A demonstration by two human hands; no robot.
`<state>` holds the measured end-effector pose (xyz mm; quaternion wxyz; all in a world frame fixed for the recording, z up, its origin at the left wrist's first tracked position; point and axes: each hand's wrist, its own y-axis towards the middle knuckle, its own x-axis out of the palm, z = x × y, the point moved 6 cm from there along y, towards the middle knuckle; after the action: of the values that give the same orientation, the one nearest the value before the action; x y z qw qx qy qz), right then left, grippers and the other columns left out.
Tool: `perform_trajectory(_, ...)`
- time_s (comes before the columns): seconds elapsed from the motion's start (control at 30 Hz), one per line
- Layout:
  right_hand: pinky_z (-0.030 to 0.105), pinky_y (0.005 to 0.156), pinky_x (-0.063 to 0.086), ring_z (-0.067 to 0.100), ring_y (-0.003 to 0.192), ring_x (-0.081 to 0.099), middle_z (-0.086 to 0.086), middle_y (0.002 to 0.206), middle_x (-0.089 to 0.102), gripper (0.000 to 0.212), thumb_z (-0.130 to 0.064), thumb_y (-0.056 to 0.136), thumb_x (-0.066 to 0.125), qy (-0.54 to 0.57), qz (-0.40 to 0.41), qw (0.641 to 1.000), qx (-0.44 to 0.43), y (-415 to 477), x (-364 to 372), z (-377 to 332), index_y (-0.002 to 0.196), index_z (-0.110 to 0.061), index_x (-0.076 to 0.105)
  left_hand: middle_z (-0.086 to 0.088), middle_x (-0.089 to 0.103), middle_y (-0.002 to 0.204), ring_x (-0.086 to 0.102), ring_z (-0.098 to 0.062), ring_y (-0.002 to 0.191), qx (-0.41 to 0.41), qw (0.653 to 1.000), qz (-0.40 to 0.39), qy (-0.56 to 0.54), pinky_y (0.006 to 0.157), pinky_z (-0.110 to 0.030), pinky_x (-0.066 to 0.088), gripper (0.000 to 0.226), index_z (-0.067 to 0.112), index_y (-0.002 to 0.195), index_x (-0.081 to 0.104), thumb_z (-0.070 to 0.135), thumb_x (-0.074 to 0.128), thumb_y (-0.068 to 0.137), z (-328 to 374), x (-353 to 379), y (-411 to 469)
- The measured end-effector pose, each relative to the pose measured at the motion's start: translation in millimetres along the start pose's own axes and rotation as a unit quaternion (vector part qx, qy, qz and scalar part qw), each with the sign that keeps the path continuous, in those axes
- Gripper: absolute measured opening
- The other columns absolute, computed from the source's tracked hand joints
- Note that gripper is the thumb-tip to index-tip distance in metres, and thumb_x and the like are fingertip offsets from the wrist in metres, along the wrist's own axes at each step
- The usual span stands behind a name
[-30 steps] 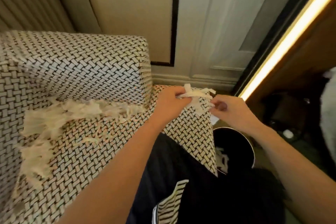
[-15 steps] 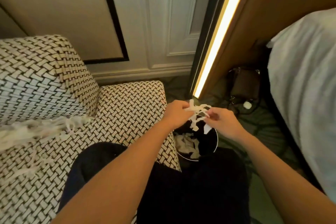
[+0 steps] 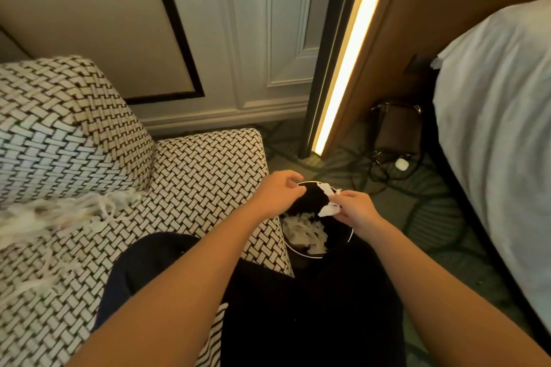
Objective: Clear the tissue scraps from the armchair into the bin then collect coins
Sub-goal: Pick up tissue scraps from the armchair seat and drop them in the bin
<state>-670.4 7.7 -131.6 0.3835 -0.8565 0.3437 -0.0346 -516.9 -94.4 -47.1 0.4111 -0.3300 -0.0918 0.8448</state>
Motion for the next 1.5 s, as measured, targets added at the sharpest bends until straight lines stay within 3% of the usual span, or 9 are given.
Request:
perform_trajectory(0.13, 0.034, 0.084, 0.05, 0.027, 0.108, 0.057, 0.019, 0.124, 0.055, 0.029, -0.008, 0.093, 0.055, 0.144, -0.039, 0.984, 0.094, -17, 19, 7, 0.12, 0.001, 0.052, -0.001, 0.06, 0.121, 0.051, -0.007, 0.1, -0.008, 1.0, 0.017, -0.013, 0.072, -0.013, 0.037, 0.036, 0.017, 0.128, 0.054, 0.025, 0.053, 0.094, -11, -5, -11)
perform_trajectory(0.27, 0.041, 0.097, 0.041, 0.03, 0.132, 0.039, 0.014, 0.144, 0.04, 0.048, -0.015, 0.095, 0.053, 0.162, -0.078, 0.979, 0.097, -29, 33, 4, 0.14, -0.008, 0.039, 0.0, 0.059, 0.12, 0.05, -0.005, 0.099, -0.004, 0.999, 0.035, -0.019, 0.077, -0.013, 0.037, 0.034, 0.016, 0.128, 0.054, 0.023, 0.051, 0.095, -19, -15, -24)
perform_trajectory(0.37, 0.041, 0.105, 0.036, 0.03, 0.134, 0.037, 0.013, 0.147, 0.038, 0.053, -0.019, 0.096, 0.052, 0.132, -0.091, 0.984, 0.072, -37, 38, -2, 0.144, -0.008, 0.033, 0.002, 0.059, 0.119, 0.05, -0.005, 0.102, 0.001, 0.997, 0.065, -0.03, 0.086, -0.019, 0.038, 0.031, 0.018, 0.125, 0.057, 0.024, 0.052, 0.094, -28, -28, -36)
perform_trajectory(0.53, 0.038, 0.101, 0.041, 0.028, 0.124, 0.048, 0.011, 0.138, 0.049, 0.045, -0.021, 0.098, 0.048, 0.069, -0.087, 0.994, 0.023, -55, 50, -24, 0.14, -0.007, 0.041, 0.005, 0.061, 0.114, 0.056, -0.008, 0.106, 0.009, 0.992, 0.112, -0.063, 0.089, -0.022, 0.043, 0.025, 0.022, 0.117, 0.061, 0.026, 0.053, 0.093, -42, -58, -59)
perform_trajectory(0.73, 0.03, 0.086, 0.048, 0.018, 0.102, 0.06, 0.006, 0.118, 0.062, 0.033, -0.018, 0.096, 0.051, 0.024, -0.114, 0.992, -0.057, -98, 106, -68, 0.127, -0.008, 0.053, 0.009, 0.063, 0.108, 0.059, -0.007, 0.098, 0.027, 0.976, 0.188, -0.103, 0.075, -0.014, 0.041, 0.02, 0.026, 0.111, 0.063, 0.028, 0.055, 0.093, -56, -111, -99)
perform_trajectory(0.97, 0.029, 0.086, 0.053, 0.018, 0.095, 0.067, 0.005, 0.1, 0.069, 0.017, -0.021, 0.092, 0.058, -0.011, -0.176, 0.971, -0.162, -170, 202, -98, 0.106, -0.013, 0.064, 0.008, 0.068, 0.102, 0.064, -0.008, 0.091, 0.037, 0.94, 0.272, -0.203, 0.082, -0.02, 0.047, 0.015, 0.028, 0.102, 0.063, 0.021, 0.053, 0.093, -88, -172, -164)
perform_trajectory(1.27, 0.027, 0.083, 0.053, 0.016, 0.09, 0.066, 0.005, 0.098, 0.07, 0.015, -0.018, 0.095, 0.053, -0.147, -0.283, 0.907, -0.274, -249, 330, -63, 0.096, -0.014, 0.067, 0.005, 0.068, 0.101, 0.064, -0.009, 0.088, -0.026, 0.905, 0.361, -0.222, 0.082, -0.023, 0.05, 0.018, 0.02, 0.108, 0.064, 0.02, 0.054, 0.093, -187, -209, -248)
perform_trajectory(1.4, 0.024, 0.084, 0.051, 0.013, 0.092, 0.064, -0.001, 0.098, 0.068, 0.014, -0.022, 0.095, 0.052, -0.245, -0.332, 0.86, -0.298, -270, 382, -23, 0.1, -0.019, 0.065, 0.002, 0.07, 0.1, 0.066, -0.014, 0.087, -0.095, 0.873, 0.401, -0.26, 0.076, -0.023, 0.048, 0.014, 0.024, 0.101, 0.065, 0.021, 0.055, 0.092, -247, -211, -288)
perform_trajectory(1.5, 0.02, 0.08, 0.046, 0.011, 0.093, 0.06, -0.007, 0.099, 0.065, 0.016, -0.023, 0.094, 0.054, -0.342, -0.349, 0.805, -0.337, -276, 415, 7, 0.104, -0.019, 0.066, 0.003, 0.07, 0.098, 0.065, -0.014, 0.089, -0.139, 0.837, 0.441, -0.293, 0.081, -0.026, 0.05, 0.012, 0.026, 0.095, 0.065, 0.019, 0.057, 0.091, -289, -208, -322)
